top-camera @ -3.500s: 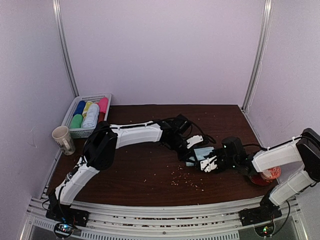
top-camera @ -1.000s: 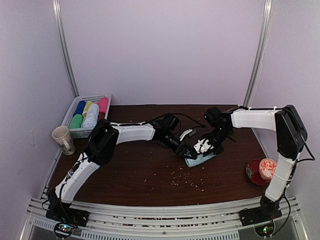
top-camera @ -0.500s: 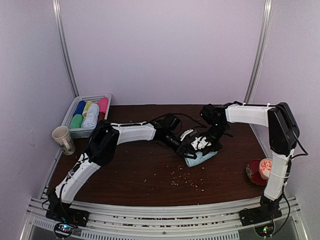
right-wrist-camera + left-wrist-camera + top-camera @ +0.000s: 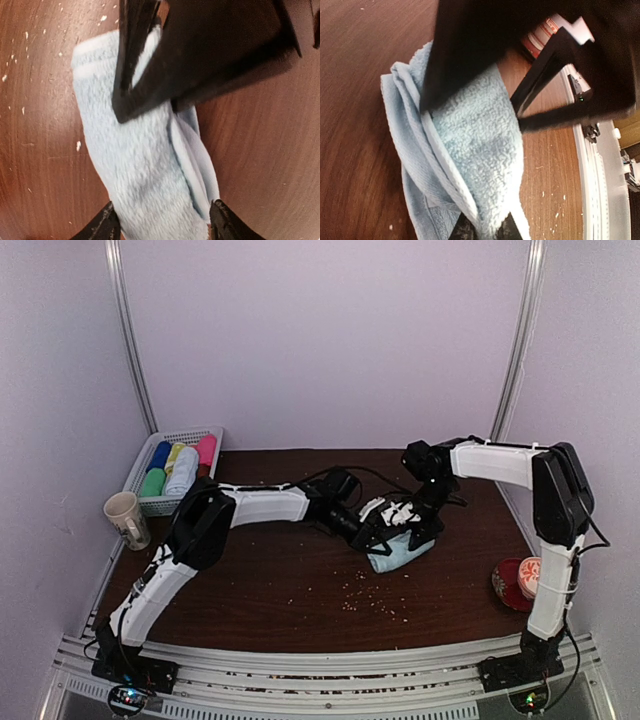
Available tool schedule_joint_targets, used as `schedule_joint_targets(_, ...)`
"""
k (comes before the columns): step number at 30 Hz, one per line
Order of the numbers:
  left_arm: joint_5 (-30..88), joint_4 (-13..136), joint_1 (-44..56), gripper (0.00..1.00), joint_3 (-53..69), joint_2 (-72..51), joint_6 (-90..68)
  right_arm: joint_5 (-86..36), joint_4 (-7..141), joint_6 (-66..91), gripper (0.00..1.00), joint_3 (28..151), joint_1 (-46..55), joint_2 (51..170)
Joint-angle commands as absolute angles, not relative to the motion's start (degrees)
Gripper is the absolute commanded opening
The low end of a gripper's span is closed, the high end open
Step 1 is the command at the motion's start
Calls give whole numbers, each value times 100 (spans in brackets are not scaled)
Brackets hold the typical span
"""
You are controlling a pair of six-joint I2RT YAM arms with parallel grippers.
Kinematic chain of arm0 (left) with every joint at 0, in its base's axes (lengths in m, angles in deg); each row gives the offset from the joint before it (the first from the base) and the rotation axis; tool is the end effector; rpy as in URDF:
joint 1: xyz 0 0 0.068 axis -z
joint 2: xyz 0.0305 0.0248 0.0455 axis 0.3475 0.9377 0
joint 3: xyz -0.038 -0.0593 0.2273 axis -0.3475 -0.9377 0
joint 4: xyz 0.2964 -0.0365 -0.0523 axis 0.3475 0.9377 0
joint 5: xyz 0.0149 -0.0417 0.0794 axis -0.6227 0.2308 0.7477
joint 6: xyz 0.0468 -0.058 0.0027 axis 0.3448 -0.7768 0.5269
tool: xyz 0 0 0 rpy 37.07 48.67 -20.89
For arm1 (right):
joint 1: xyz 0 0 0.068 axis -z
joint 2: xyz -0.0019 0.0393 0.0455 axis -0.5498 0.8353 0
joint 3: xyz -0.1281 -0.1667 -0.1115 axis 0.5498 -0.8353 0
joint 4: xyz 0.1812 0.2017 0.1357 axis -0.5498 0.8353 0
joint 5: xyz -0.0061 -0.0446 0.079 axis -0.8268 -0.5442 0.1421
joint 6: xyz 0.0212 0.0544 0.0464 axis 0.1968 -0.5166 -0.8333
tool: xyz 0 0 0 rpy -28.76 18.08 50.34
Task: Roll the towels
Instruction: Pick up the towel from the center of the board, then place the towel in the storage box.
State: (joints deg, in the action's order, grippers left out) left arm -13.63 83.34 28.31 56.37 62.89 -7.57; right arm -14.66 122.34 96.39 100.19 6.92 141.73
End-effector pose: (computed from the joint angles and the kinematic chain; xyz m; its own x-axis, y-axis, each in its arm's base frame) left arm 0.3424 -0.4629 0.0609 -0.6018 0.5509 -0.5782 0.7368 0.1037 -0.6681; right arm 0.3600 0.2006 0.1195 0.2525 -0.9098 -0.3293 -0.9674 -0.2443 -0.0667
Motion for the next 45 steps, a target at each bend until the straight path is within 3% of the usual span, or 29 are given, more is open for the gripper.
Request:
schedule_joint_targets(1,-711,8013,2866,0,4867,5436,-713,-1585,12360,8845,66,10228,792,13540)
schedule_joint_targets(9,639,7721,2570,0,3700,3941,-943,-1517,12081,7946,100,9473,820,11729)
schedule_joint_targets(20,1757,8303,1265,0,2907,2135,-900,-1423,10482,7119,100,8223,857,10806)
schedule_joint_targets(31,2985,9609,-505,0,3453,1069,-465,-1876,9695,6550,100,7801,866,10954)
schedule_joint_targets(38,4437,10220,-1282,0,3273,699,-63,-1843,9559,6452,100,7657,866,10978)
schedule_joint_targets(45,4758,10593,-1660,0,3107,851,490,-1848,9361,6300,100,7542,866,10998)
